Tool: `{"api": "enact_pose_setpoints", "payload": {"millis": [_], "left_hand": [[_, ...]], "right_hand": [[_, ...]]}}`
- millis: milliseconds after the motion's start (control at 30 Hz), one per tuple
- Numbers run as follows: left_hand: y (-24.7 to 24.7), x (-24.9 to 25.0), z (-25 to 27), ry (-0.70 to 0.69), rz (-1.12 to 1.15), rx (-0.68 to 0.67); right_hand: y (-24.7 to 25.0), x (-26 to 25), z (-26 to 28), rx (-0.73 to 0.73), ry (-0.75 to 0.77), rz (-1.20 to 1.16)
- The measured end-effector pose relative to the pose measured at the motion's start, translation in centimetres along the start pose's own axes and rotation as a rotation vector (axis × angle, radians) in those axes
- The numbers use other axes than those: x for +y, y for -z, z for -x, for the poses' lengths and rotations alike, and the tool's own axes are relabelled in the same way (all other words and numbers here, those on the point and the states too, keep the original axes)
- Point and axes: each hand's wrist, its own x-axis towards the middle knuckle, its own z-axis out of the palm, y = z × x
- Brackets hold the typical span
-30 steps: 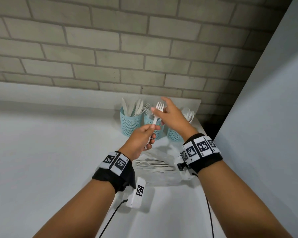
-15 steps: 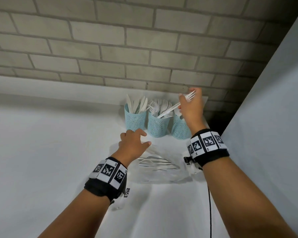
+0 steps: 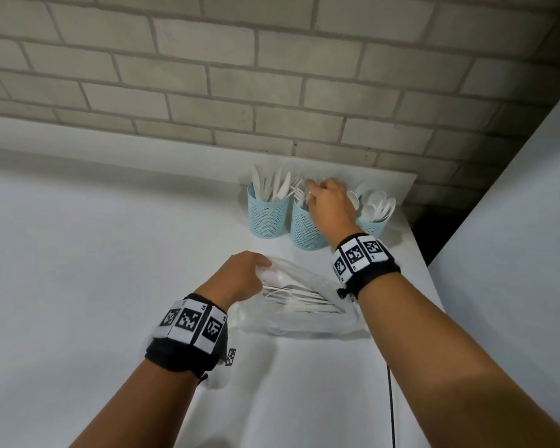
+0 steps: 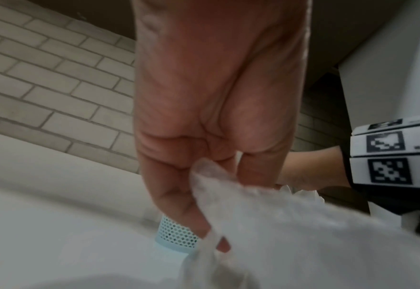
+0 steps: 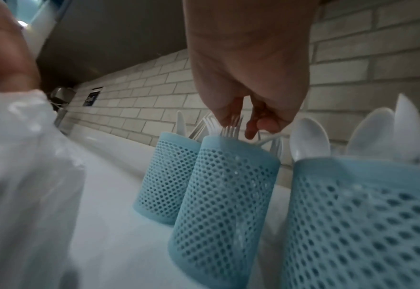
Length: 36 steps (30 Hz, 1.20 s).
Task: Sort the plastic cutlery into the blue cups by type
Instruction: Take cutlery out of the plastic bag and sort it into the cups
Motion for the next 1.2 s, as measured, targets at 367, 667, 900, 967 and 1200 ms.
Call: {"api": "enact_pose_setpoints", "payload": {"millis": [367, 667, 900, 967, 1200], "left_hand": [[-1.2, 0.6, 0.4, -0.067, 0.083, 0.081], [-1.9, 0.3, 0.9, -0.107, 0.227, 0.162], [-2.0, 0.7, 1.1, -0.114, 0.247, 0.188], [-2.1, 0.7, 1.1, -0.112, 0.246, 0.182], [-2.4, 1.1, 1.2, -0.128, 0.233, 0.172]], "right_hand": [[3.0, -4.4, 8.7, -0.683, 0.126, -0.252], [-2.3, -3.9, 10.6, -0.524, 0.039, -0.011], [-3.0, -3.2, 10.3, -0.591, 0.044, 0.067], [-3.1, -3.1, 10.5, -0.605, 0.055, 0.045], [-3.6, -3.4, 10.3, -0.554, 0.043, 0.108]]}}
